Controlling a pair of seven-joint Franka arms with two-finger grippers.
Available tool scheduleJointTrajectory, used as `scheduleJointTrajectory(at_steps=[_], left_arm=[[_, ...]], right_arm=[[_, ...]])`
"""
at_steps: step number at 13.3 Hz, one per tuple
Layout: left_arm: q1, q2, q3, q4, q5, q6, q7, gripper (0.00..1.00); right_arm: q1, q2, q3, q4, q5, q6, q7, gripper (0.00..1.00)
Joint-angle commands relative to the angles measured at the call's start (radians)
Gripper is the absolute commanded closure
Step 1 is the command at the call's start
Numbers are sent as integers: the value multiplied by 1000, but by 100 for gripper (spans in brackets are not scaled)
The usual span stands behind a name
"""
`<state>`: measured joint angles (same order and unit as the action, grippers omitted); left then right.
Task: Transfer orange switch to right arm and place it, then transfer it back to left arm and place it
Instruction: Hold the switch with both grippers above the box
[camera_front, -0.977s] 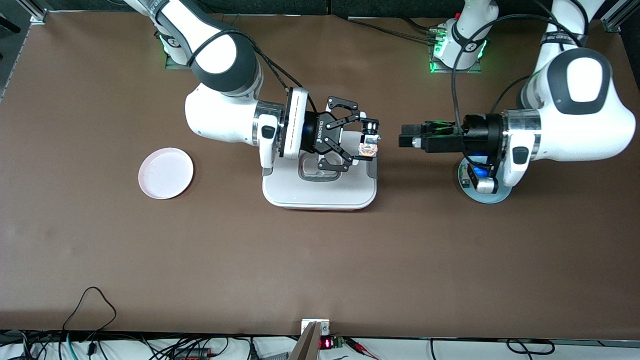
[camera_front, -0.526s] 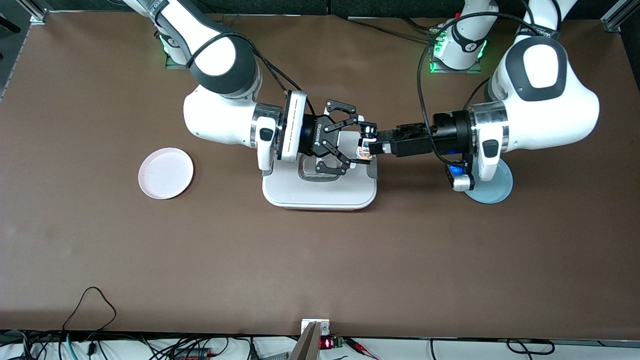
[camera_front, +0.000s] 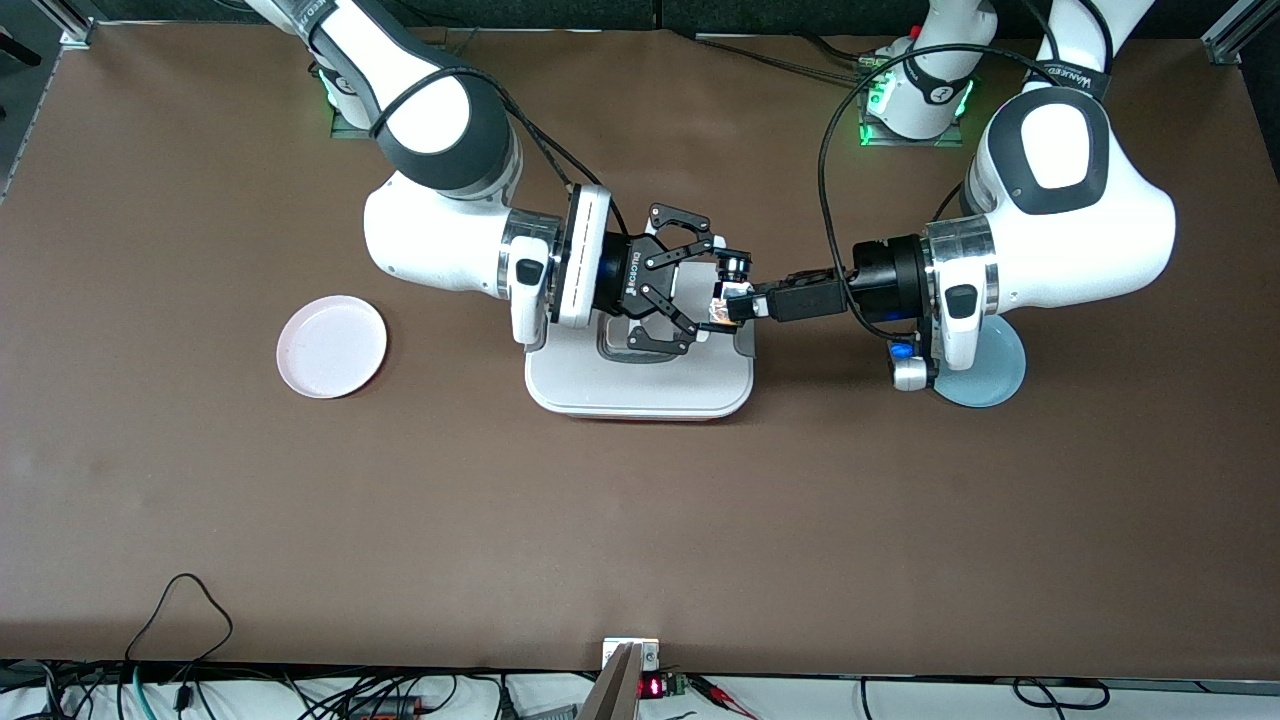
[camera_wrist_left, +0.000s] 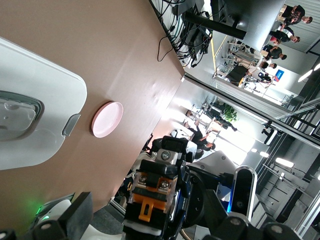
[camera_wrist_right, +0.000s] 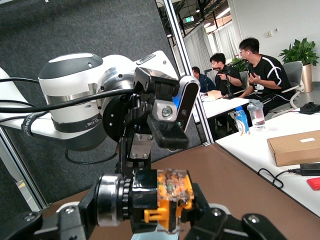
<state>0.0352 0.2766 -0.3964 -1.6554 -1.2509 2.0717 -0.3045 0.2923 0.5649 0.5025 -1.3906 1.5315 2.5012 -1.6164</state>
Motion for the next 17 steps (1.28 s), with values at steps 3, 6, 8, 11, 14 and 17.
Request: scheduleJointTrajectory(at_steps=[3, 6, 8, 11, 14, 17], left_arm=[[-9, 12, -1, 22, 22, 15, 18, 14], [-18, 12, -2, 22, 44, 45, 18, 24], [-40, 12, -1, 22, 48, 65, 16, 30], [-38, 10, -1, 25, 48, 64, 7, 38], [-31, 10, 1, 25, 50, 54, 7, 46], [-11, 7, 5, 25, 50, -1, 8, 48]], right_arm=[[21, 9, -12, 27, 21, 21, -16, 76], [21, 7, -12, 27, 21, 21, -16, 76], [22, 7, -12, 25, 21, 21, -17, 76], [22, 7, -13, 19, 22, 21, -25, 76], [22, 7, -13, 19, 22, 21, -23, 76], [22, 6, -13, 19, 22, 22, -23, 76]])
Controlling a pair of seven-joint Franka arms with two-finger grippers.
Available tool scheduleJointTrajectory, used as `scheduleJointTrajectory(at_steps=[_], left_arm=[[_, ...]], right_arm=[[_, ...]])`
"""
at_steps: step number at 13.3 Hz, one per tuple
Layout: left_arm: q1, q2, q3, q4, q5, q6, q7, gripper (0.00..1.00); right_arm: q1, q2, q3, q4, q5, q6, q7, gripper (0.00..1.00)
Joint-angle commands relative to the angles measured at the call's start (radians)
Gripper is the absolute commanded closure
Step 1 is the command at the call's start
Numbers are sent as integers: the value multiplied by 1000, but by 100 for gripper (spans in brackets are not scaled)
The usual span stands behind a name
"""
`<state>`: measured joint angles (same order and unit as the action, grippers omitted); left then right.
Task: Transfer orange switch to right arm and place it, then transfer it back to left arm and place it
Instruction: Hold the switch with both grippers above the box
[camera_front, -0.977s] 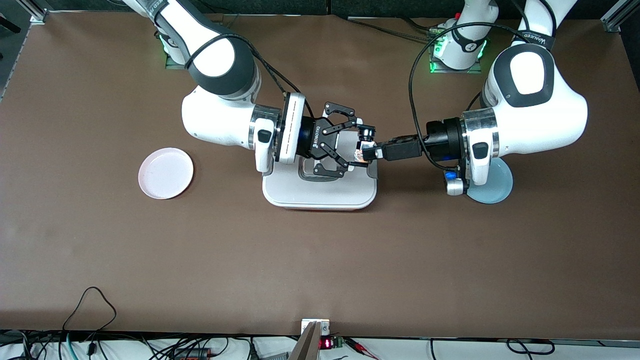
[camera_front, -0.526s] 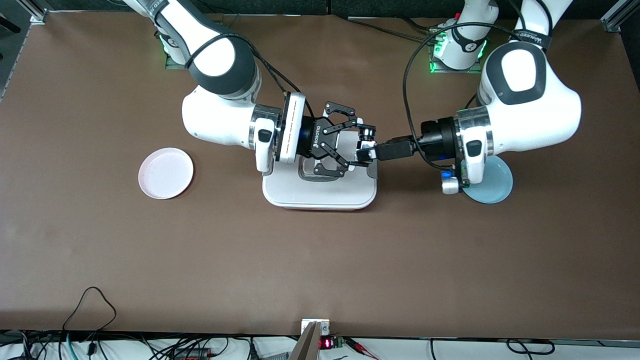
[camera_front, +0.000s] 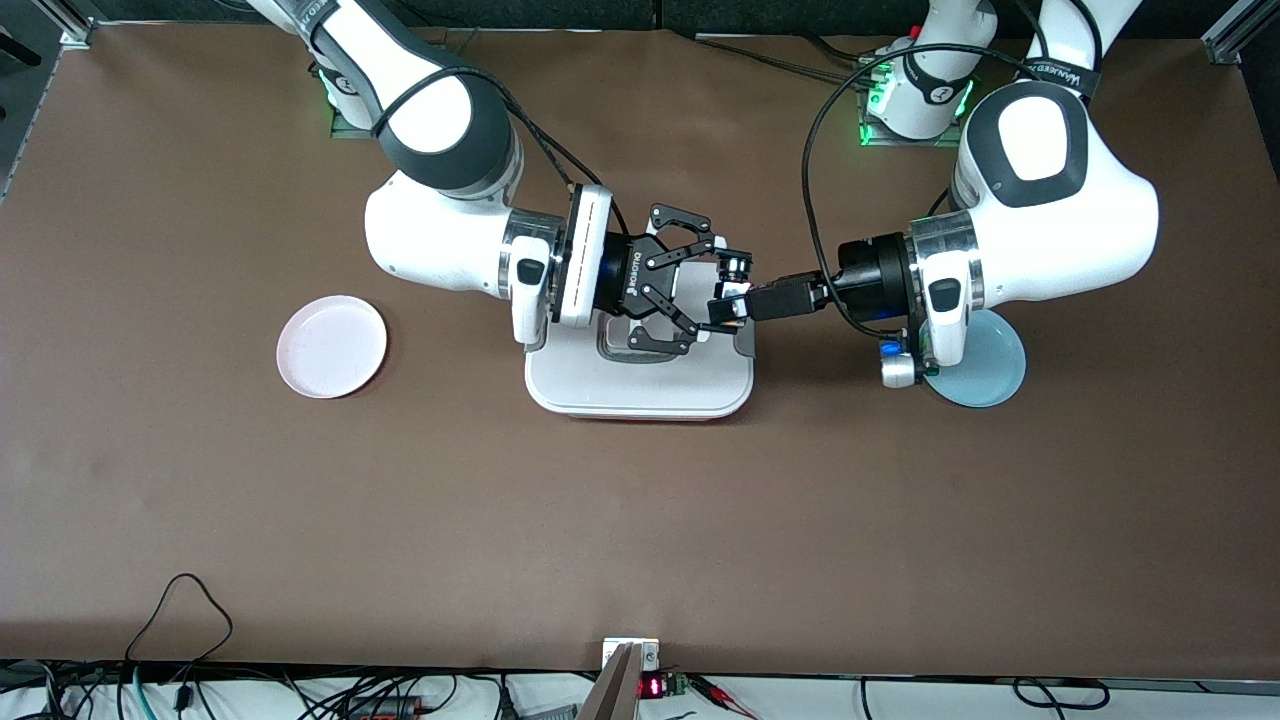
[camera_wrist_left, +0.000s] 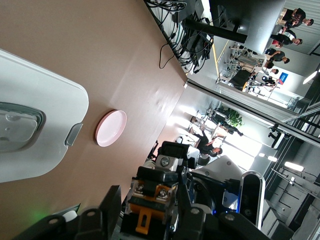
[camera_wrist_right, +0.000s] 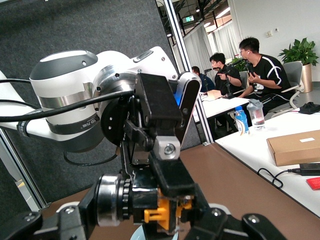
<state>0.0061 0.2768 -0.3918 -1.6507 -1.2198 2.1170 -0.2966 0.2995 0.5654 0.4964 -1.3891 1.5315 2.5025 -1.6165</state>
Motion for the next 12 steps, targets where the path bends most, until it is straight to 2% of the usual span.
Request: scheduleJointTrajectory(at_steps=[1, 4, 7, 12], left_arm=[[25, 7, 1, 20, 19, -54, 1, 49], [23, 7, 1, 22, 19, -54, -3, 58], [23, 7, 1, 22, 17, -54, -7, 74], [23, 5, 1, 22, 19, -54, -9, 89]], right_arm=[[15, 5, -7, 18, 22, 21, -23, 76], [15, 5, -7, 18, 22, 21, -23, 76], [15, 5, -7, 18, 22, 21, -25, 76], [26, 5, -9, 16, 22, 25, -25, 76]])
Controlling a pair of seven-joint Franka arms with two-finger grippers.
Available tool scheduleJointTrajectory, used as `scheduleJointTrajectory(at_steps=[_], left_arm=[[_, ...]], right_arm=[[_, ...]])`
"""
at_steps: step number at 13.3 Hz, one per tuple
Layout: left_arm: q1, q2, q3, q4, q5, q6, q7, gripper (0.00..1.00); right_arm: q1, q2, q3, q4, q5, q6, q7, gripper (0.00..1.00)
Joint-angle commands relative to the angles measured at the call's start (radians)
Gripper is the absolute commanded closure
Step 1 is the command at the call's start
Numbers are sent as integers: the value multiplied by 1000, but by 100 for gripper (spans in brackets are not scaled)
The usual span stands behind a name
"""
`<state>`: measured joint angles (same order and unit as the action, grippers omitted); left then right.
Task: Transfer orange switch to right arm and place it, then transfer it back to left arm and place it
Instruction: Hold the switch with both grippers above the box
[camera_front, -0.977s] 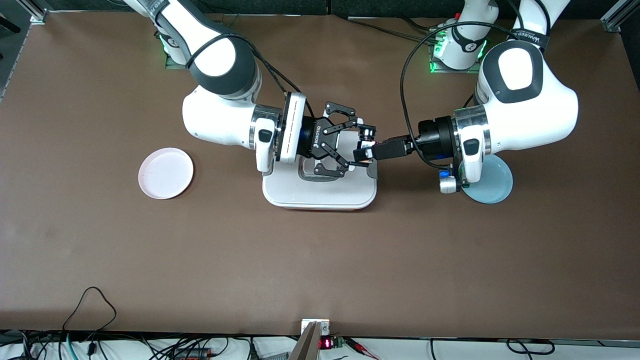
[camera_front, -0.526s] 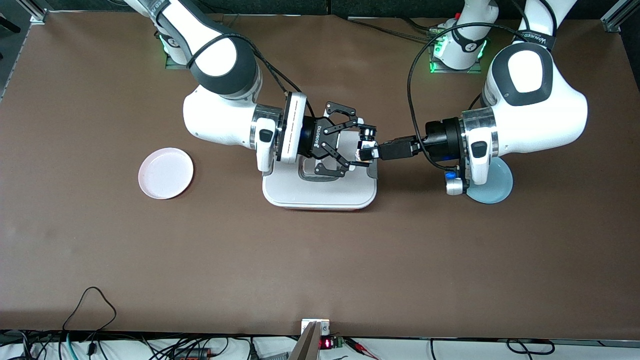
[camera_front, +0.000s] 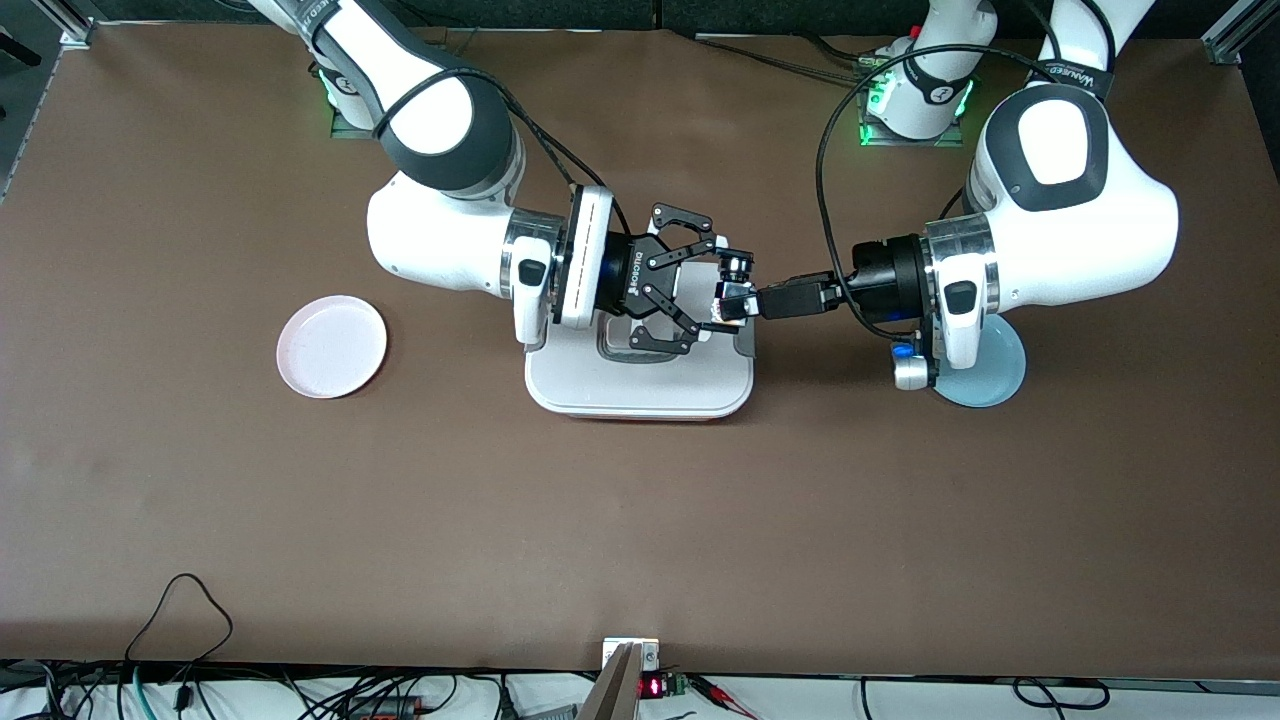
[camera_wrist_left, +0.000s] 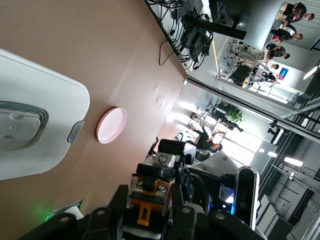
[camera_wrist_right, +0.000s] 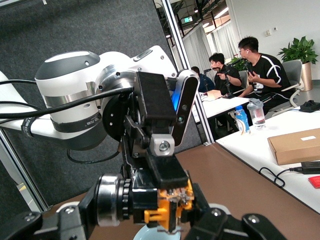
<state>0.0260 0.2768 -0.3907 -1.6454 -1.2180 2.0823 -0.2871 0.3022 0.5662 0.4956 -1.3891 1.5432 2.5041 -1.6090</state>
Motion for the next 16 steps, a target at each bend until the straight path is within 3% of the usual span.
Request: scheduleJointTrajectory(at_steps=[1, 4, 6, 8, 16], left_arm=[[3, 5, 0, 16, 17, -21, -18, 92], [3, 4, 0, 16, 17, -21, -18, 98], [5, 4, 0, 18, 17, -21, -21, 100], [5, 4, 0, 18, 17, -22, -21, 100], [5, 4, 0, 27, 15, -31, -21, 100]], right_arm=[[23, 4, -8, 16, 11, 24, -32, 76], [23, 4, -8, 16, 11, 24, -34, 75], [23, 4, -8, 16, 12, 24, -34, 67], [23, 4, -9, 15, 15, 25, -20, 3], [23, 1, -11, 15, 14, 25, -17, 0]])
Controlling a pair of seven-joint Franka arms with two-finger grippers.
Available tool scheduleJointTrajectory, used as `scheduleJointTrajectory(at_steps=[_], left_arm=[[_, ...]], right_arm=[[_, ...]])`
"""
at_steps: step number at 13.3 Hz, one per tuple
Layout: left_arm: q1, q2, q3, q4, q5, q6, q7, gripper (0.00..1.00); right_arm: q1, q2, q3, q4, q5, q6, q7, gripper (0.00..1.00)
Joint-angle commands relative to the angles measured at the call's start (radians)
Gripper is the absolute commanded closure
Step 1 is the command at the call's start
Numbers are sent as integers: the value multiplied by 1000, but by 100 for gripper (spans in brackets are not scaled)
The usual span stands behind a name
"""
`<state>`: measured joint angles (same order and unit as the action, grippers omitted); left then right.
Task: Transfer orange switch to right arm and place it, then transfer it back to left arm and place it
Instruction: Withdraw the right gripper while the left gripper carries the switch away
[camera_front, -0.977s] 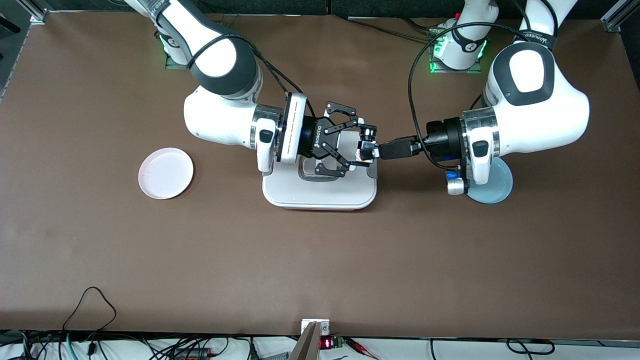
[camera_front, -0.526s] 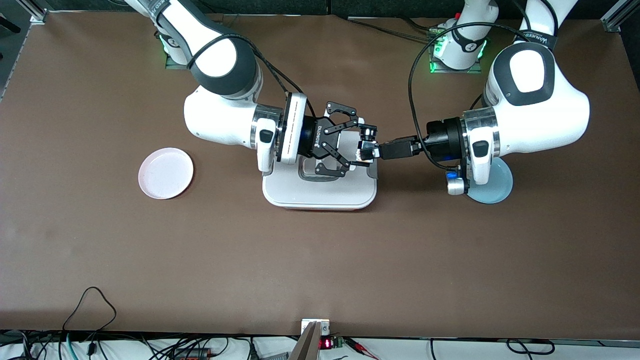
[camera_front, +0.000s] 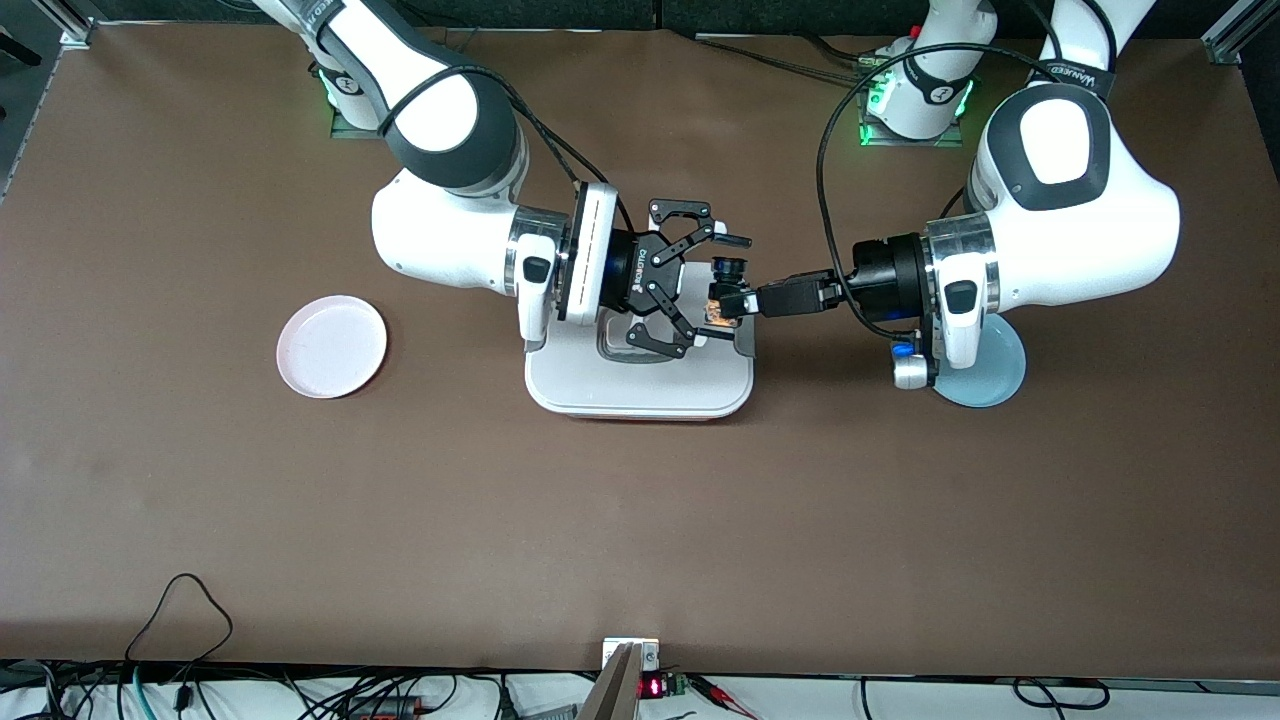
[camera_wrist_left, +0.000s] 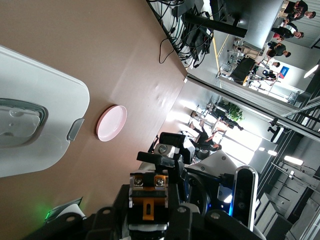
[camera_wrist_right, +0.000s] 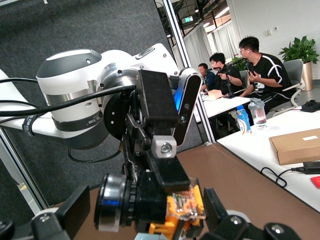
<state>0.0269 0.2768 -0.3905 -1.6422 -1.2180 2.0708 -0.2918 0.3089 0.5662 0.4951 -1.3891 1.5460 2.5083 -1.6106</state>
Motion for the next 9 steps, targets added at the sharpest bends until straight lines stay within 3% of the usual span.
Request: scheduleJointTrajectory(at_steps=[1, 4, 6, 9], left_arm=[[4, 5, 1, 25, 17, -20, -16, 100], [7, 4, 4, 25, 17, -44, -15, 100], [30, 4, 5, 25, 29, -76, -6, 100], [63, 7, 4, 45, 122, -164, 31, 100]], right_arm=[[16, 0, -10, 15, 11, 21, -15, 0], [12, -11, -18, -16, 12, 20, -15, 0], [6, -26, -58, -34, 12, 9, -17, 0], [-20, -66, -76, -85, 9, 7, -17, 0]])
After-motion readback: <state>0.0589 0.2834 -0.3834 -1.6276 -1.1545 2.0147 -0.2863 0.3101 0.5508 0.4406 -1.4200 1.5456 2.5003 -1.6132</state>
